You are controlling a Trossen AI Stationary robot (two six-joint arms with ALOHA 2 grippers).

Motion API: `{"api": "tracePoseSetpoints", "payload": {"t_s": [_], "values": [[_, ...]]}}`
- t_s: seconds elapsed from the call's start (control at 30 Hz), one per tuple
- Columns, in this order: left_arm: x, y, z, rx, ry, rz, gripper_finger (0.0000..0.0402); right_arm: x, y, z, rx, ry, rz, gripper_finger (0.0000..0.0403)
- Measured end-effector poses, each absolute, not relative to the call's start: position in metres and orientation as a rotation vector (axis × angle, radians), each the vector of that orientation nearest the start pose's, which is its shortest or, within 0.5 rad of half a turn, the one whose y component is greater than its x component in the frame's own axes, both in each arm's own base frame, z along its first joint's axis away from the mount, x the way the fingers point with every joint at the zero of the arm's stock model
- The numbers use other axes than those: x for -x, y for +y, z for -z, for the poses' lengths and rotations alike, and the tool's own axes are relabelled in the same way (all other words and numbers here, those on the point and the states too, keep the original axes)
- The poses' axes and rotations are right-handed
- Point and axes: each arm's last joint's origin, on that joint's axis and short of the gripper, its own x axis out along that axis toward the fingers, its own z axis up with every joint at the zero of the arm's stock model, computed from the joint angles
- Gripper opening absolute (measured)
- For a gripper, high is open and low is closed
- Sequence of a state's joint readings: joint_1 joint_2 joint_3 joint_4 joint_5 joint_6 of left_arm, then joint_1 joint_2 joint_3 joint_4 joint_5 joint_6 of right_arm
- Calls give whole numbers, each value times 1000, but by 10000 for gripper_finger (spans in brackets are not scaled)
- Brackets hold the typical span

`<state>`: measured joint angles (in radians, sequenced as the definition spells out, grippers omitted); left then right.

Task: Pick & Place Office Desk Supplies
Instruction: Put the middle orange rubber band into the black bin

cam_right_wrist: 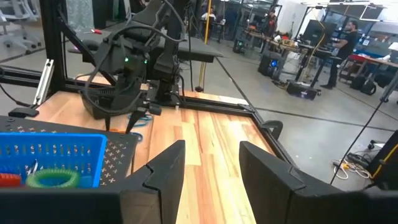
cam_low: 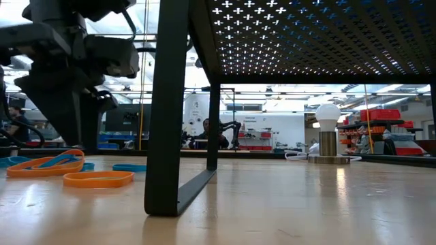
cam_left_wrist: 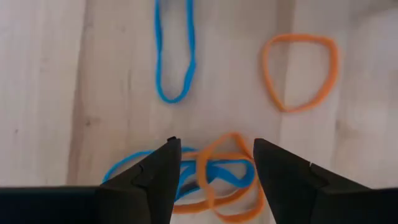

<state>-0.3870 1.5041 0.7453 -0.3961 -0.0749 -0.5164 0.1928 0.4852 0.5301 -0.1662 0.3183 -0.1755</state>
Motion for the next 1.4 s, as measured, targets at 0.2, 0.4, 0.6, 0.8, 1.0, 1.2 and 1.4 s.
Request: {"api": "tracePoseSetpoints", "payload": {"t_s": [0.2,0.4,0.6,0.8,1.0,1.2,1.4], "values": [[-245,-98,-155,191,1168,8,200,-122,15,-285,205,137,114,160],[-243,-97,-155,167,1179,6,171,-122,15,-285,202,139,115,160],[-244,-95,-155,139,1169,-9,166,-122,15,-285,204,144,115,160],[-245,-97,-148,146,1213,41,167,-122,15,-284,206,153,114,160],[-252,-101,-130,140,1292,68,166,-122,15,-284,214,154,113,160],[-259,-100,-142,53,1284,34,126,-122,15,-284,212,153,113,160],[-262,-106,-156,22,1272,31,17,-122,15,-284,210,154,113,160]]}}
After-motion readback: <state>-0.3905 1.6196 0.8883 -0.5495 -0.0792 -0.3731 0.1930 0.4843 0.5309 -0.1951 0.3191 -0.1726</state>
